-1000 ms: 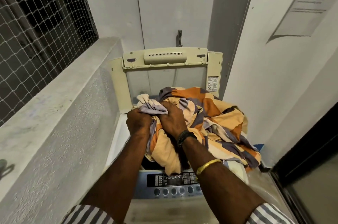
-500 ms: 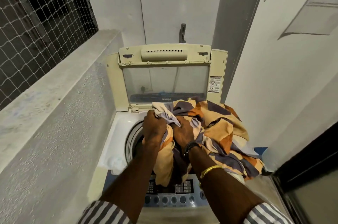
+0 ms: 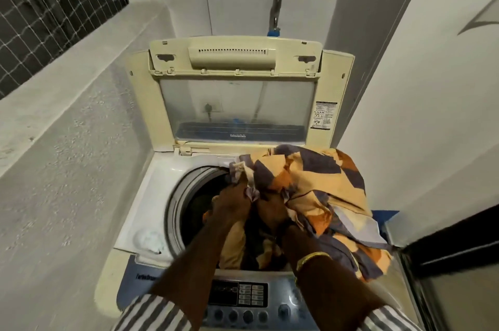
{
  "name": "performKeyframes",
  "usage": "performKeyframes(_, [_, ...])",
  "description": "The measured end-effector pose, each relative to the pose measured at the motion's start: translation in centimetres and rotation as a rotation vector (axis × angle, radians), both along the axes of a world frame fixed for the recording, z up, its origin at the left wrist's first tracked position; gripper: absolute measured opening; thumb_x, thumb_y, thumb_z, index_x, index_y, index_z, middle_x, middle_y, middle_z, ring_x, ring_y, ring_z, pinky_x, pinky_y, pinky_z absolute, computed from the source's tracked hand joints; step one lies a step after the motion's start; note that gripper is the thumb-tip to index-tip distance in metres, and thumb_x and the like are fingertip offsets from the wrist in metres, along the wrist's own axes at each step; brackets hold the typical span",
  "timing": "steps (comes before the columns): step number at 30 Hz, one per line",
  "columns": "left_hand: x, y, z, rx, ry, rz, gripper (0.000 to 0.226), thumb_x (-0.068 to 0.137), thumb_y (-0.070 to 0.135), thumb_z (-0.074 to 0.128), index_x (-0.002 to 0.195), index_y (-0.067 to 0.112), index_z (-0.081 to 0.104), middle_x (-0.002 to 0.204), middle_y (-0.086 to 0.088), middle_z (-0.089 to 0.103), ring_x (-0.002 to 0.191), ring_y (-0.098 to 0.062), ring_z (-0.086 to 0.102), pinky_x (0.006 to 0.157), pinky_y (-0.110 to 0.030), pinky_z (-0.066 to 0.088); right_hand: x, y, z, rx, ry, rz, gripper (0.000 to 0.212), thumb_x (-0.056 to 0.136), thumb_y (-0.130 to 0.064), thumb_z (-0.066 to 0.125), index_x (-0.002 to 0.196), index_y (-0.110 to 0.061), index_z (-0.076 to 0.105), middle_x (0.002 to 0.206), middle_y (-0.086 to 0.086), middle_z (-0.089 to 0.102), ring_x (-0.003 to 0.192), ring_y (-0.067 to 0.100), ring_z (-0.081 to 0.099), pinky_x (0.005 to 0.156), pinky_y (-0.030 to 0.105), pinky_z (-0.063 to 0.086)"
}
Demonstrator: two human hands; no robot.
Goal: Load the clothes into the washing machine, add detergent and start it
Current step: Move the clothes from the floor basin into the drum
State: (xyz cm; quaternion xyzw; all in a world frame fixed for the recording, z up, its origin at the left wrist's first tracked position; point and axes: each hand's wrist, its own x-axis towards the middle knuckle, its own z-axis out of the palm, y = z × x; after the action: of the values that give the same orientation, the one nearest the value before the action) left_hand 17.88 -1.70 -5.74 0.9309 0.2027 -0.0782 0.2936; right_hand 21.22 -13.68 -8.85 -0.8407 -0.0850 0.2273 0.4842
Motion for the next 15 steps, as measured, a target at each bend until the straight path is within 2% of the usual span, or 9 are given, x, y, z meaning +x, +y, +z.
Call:
performKeyframes(2, [0.3, 0.3, -2.4, 0.023, 0.121, 0.014, 0.044, 0.101, 0.048, 0.031, 0.134, 0.026, 0.05, 0.132, -0.007, 0.057, 0.121, -0.032, 0.055, 0.106, -0.05, 0.04, -0.1, 0.3, -0.1, -0.104, 0.085, 0.074, 0.046, 0.099, -0.036, 0.048, 0.134, -0.008, 0.06, 0.14, 0.017, 0.057, 0.13, 0.033, 0.051, 0.112, 0.041, 0.036])
performKeyframes(3, [0.3, 0.4, -3.5, 0.028, 0.182, -0.008, 0.048, 0.102, 0.047, 0.029, 0.136, 0.022, 0.051, 0.134, -0.009, 0.056, 0.122, -0.033, 0.054, 0.107, -0.047, 0.04, -0.1, 0.4, -0.1, -0.128, 0.139, 0.087, 0.04, 0.101, -0.024, 0.048, 0.134, -0.002, 0.058, 0.139, 0.02, 0.056, 0.13, 0.034, 0.051, 0.11, 0.039, 0.037])
performKeyframes(5, [-0.2, 0.6, -5.1, 0.039, 0.255, -0.038, 0.056, 0.096, 0.049, 0.025, 0.134, 0.018, 0.053, 0.133, -0.012, 0.058, 0.121, -0.034, 0.055, 0.104, -0.045, 0.042, 0.1, 0.2, -0.7, -0.161, 0.221, 0.095, 0.037, 0.101, -0.012, 0.047, 0.133, 0.004, 0.055, 0.136, 0.023, 0.057, 0.128, 0.035, 0.053, 0.106, 0.037, 0.041])
performKeyframes(9, [-1.4, -0.1, -5.2, 0.158, 0.303, -0.132, 0.043, 0.096, 0.037, 0.045, 0.131, 0.015, 0.057, 0.135, -0.013, 0.057, 0.126, -0.036, 0.051, 0.107, -0.048, 0.039, -0.2, -0.2, -1.4, -0.233, 0.29, 0.116, 0.037, 0.1, -0.008, 0.047, 0.134, 0.008, 0.053, 0.138, 0.024, 0.055, 0.129, 0.035, 0.052, 0.104, 0.035, 0.042])
performKeyframes(13, [-1.6, -0.6, -4.3, 0.312, 0.178, -0.026, 0.058, 0.087, 0.048, 0.021, 0.12, 0.015, 0.055, 0.12, -0.011, 0.063, 0.109, -0.036, 0.06, 0.092, -0.048, 0.049, -0.5, 0.1, -0.4, -0.19, 0.23, 0.068, 0.041, 0.098, -0.013, 0.05, 0.136, 0.003, 0.053, 0.137, 0.022, 0.056, 0.127, 0.035, 0.053, 0.103, 0.035, 0.043])
performKeyframes(15, [-1.5, -0.9, -3.2, 0.289, 0.023, 0.135, 0.053, 0.092, 0.048, 0.028, 0.123, 0.011, 0.049, 0.119, -0.012, 0.058, 0.107, -0.033, 0.057, 0.088, -0.044, 0.048, -0.8, 0.0, 0.7, -0.204, 0.106, -0.014, 0.038, 0.096, -0.024, 0.056, 0.128, -0.003, 0.06, 0.124, 0.018, 0.063, 0.116, 0.034, 0.06, 0.095, 0.037, 0.047])
